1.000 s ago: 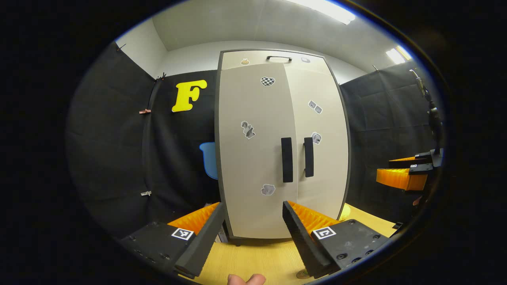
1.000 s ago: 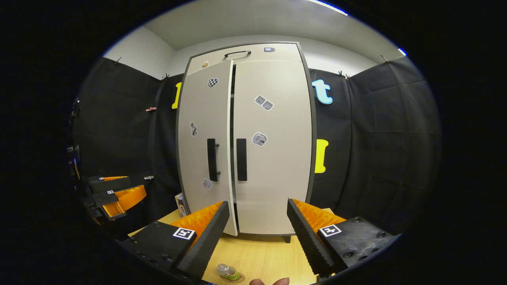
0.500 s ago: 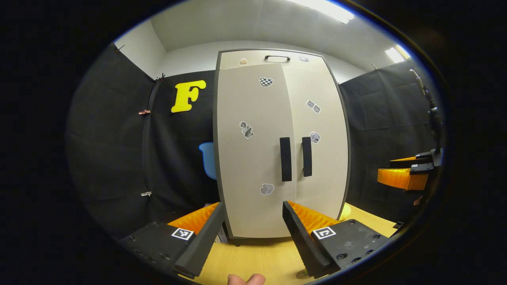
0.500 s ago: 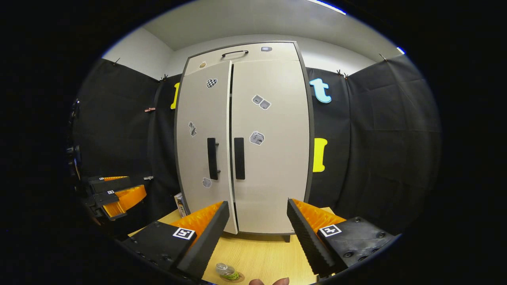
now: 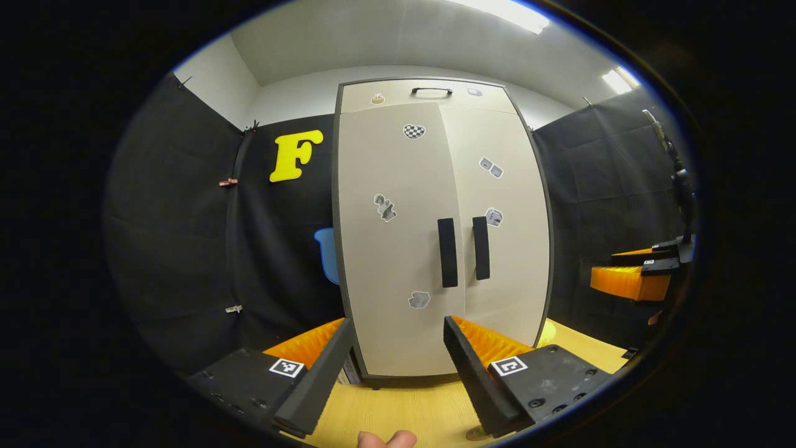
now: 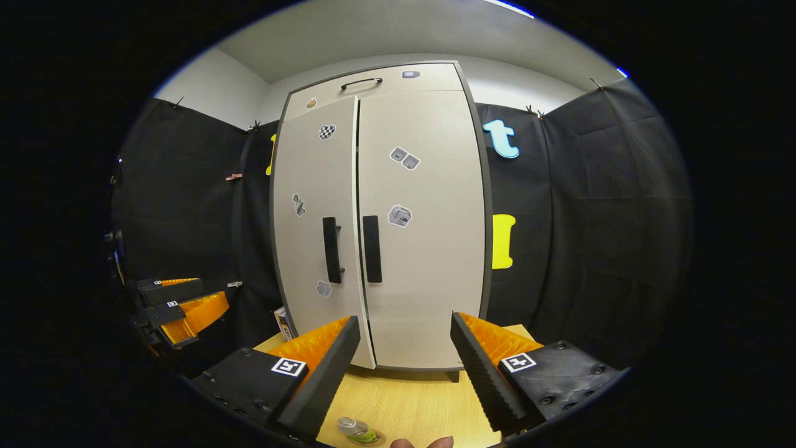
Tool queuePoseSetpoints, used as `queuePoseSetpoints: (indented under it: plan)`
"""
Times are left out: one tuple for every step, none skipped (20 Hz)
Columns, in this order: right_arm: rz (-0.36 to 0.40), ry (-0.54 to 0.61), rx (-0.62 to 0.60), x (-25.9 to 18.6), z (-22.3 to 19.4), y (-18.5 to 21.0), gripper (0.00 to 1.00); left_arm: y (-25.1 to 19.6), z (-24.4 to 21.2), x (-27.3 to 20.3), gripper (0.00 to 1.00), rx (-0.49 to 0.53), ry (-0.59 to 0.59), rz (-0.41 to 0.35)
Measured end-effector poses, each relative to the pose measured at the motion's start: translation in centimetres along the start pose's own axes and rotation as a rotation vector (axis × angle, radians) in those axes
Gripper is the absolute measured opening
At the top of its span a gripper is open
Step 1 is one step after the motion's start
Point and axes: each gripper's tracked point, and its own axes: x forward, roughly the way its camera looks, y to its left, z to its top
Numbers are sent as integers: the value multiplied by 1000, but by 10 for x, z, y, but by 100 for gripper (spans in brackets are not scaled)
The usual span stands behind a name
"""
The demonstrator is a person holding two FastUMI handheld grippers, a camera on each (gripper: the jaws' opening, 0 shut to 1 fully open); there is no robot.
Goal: Grasp the bottle in the cabinet with the left hand and place it on the coaster, then close the right door with the right hand and the left door with the left hand.
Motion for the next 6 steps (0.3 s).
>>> queuePoseSetpoints:
  plan:
    - [5,-7,1,2,0,0,98,0,0,0,93,2,2,9]
    - [7,-8,-1,4,-1,-1,100,0,-1,-1,93,7,7,21]
    - [12,-4,-4,6,-4,-2,98,0,-3,0,93,10,11,33]
    - [18,-3,-7,7,-6,-1,98,-2,-3,3,94,8,10,37]
    - [25,-10,-13,8,-6,-2,98,-6,-3,6,94,0,9,40]
    - [25,-11,-20,9,-6,-5,98,-10,-3,7,94,-13,8,45]
